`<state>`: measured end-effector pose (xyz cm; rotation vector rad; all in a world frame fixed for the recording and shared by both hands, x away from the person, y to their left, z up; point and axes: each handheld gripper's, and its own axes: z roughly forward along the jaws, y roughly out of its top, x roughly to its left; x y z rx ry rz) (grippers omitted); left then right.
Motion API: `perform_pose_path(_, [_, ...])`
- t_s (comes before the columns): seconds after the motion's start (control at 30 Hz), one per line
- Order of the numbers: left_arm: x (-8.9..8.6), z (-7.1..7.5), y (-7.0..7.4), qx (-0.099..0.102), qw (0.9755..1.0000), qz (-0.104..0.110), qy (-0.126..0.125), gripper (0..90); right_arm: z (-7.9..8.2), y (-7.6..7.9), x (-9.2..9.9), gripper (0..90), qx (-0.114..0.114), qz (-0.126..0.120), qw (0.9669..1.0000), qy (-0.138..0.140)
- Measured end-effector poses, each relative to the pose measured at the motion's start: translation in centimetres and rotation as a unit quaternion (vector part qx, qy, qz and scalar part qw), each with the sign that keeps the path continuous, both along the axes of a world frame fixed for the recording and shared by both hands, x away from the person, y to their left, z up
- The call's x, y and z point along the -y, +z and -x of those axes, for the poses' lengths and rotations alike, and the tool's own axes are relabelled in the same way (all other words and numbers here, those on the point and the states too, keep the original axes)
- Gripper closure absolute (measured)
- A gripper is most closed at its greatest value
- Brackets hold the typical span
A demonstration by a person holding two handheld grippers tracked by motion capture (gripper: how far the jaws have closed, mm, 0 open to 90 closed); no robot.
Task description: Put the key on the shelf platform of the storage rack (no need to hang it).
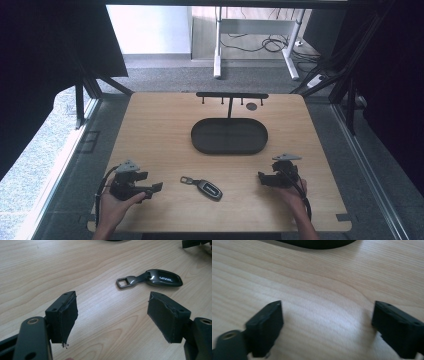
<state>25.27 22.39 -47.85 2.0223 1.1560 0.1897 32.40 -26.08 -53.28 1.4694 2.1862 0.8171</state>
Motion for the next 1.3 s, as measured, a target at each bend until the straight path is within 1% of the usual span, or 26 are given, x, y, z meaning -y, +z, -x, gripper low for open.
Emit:
perform_pose_path(0.03, [0.0, 0.1, 0.1, 0.002, 1.0000, 0.001, 0.000, 24.5, 0.2, 0.1, 0.2, 13.6, -0.001, -0.005, 1.0000, 0.001])
perform_pose_path(0.07, [0.0, 0.1, 0.1, 0.002, 1.0000, 0.002, 0.000, 24.5, 0.5, 0.3, 0.4, 14.3, 0.002, -0.014, 0.9999, 0.002])
perform_pose_path(0.1, [0.0, 0.1, 0.1, 0.002, 1.0000, 0.002, 0.000, 24.5, 0.5, 0.3, 0.4, 14.3, 0.002, -0.014, 0.9999, 0.002])
perform_pose_path(0.13, [-0.1, 0.1, 0.1, 0.002, 1.0000, 0.002, 0.001, 24.5, 0.7, 0.5, 0.6, 15.0, 0.007, -0.019, 0.9998, 0.003])
perform_pose_path(0.17, [-0.1, 0.1, 0.0, 0.000, 1.0000, 0.001, 0.001, 24.5, 1.1, 1.1, 0.9, 15.9, 0.020, -0.023, 0.9995, 0.007])
perform_pose_path(0.2, [-0.1, 0.1, 0.0, 0.000, 1.0000, 0.001, 0.001, 24.5, 1.1, 1.1, 0.9, 15.9, 0.020, -0.023, 0.9995, 0.007])
perform_pose_path(0.23, [-0.2, 0.0, -0.1, -0.001, 1.0000, 0.001, 0.001, 24.5, 1.4, 1.5, 1.1, 17.1, 0.032, -0.026, 0.9991, 0.002])
perform_pose_path(0.27, [-0.2, 0.0, -0.1, -0.001, 1.0000, 0.001, 0.001, 24.5, 1.4, 1.5, 1.1, 17.1, 0.032, -0.026, 0.9991, 0.002])
perform_pose_path(0.33, [-0.2, 0.0, 0.0, 0.000, 1.0000, 0.003, -0.002, 24.5, 1.6, 1.9, 1.3, 19.4, 0.038, -0.037, 0.9985, -0.008])
perform_pose_path(0.37, [-0.3, 0.0, 0.0, 0.001, 1.0000, 0.005, -0.002, 24.4, 1.7, 2.1, 1.5, 21.6, 0.039, -0.048, 0.9980, -0.010])
perform_pose_path(0.43, [-0.4, 0.0, 0.1, 0.001, 1.0000, 0.007, -0.001, 24.5, 1.7, 2.2, 1.5, 22.6, 0.040, -0.050, 0.9979, -0.011])
perform_pose_path(0.5, [-0.4, 0.0, 0.0, 0.000, 1.0000, 0.007, 0.000, 24.4, 2.0, 2.4, 1.3, 26.5, 0.045, -0.045, 0.9980, -0.002])
perform_pose_path(0.53, [-0.4, 0.0, 0.0, 0.000, 1.0000, 0.007, 0.000, 24.5, 2.0, 2.4, 1.3, 26.5, 0.045, -0.045, 0.9980, -0.002])
perform_pose_path(0.57, [-0.4, 0.0, 0.0, 0.000, 1.0000, 0.006, 0.000, 24.5, 2.2, 2.6, 1.2, 29.0, 0.046, -0.042, 0.9980, 0.009])
perform_pose_path(0.6, [-0.3, 0.0, 0.0, 0.000, 1.0000, 0.007, -0.002, 24.5, 2.2, 2.6, 1.2, 29.0, 0.046, -0.042, 0.9980, 0.009])
perform_pose_path(0.63, [-0.1, 0.1, 0.1, -0.001, 1.0000, 0.005, -0.004, 24.4, 2.4, 2.8, 1.3, 30.4, 0.049, -0.029, 0.9982, 0.019])
perform_pose_path(0.7, [0.2, 0.2, 0.2, 0.001, 1.0000, 0.004, -0.008, 24.5, 2.6, 2.8, 1.4, 31.9, 0.048, -0.026, 0.9983, 0.023])
perform_pose_path(0.73, [0.2, 0.2, 0.2, 0.001, 1.0000, 0.004, -0.008, 24.4, 2.6, 2.8, 1.4, 31.9, 0.048, -0.026, 0.9983, 0.023])
perform_pose_path(0.77, [0.4, 0.2, 0.2, -0.001, 0.9999, 0.001, -0.011, 24.4, 2.7, 2.9, 1.5, 32.2, 0.042, -0.030, 0.9983, 0.028])
perform_pose_path(0.9, [0.4, 0.1, 0.1, -0.005, 0.9999, 0.000, -0.013, 24.3, 2.8, 3.2, 1.4, 31.8, 0.044, -0.027, 0.9982, 0.031])
perform_pose_path(0.93, [0.3, 0.1, 0.1, -0.005, 0.9999, 0.001, -0.011, 24.3, 2.8, 3.7, 1.4, 32.3, 0.047, -0.020, 0.9982, 0.031])
perform_pose_path(1.1, [0.4, 0.2, 0.3, -0.001, 1.0000, 0.002, -0.009, 24.3, 2.5, 4.0, 1.2, 30.6, 0.041, -0.020, 0.9983, 0.037])
perform_pose_path(1.2, [0.7, 0.3, 0.4, -0.002, 0.9999, 0.000, -0.012, 24.3, 2.2, 4.2, 0.6, 31.5, 0.030, -0.023, 0.9979, 0.052])
perform_pose_path(1.23, [0.7, 0.3, 0.4, -0.002, 0.9999, 0.000, -0.012, 24.3, 2.2, 4.2, 0.6, 31.5, 0.030, -0.023, 0.9979, 0.052])
perform_pose_path(1.3, [0.7, 0.4, 0.5, 0.000, 0.9999, 0.001, -0.010, 24.3, 2.0, 4.7, 0.2, 32.3, 0.028, -0.022, 0.9974, 0.063])
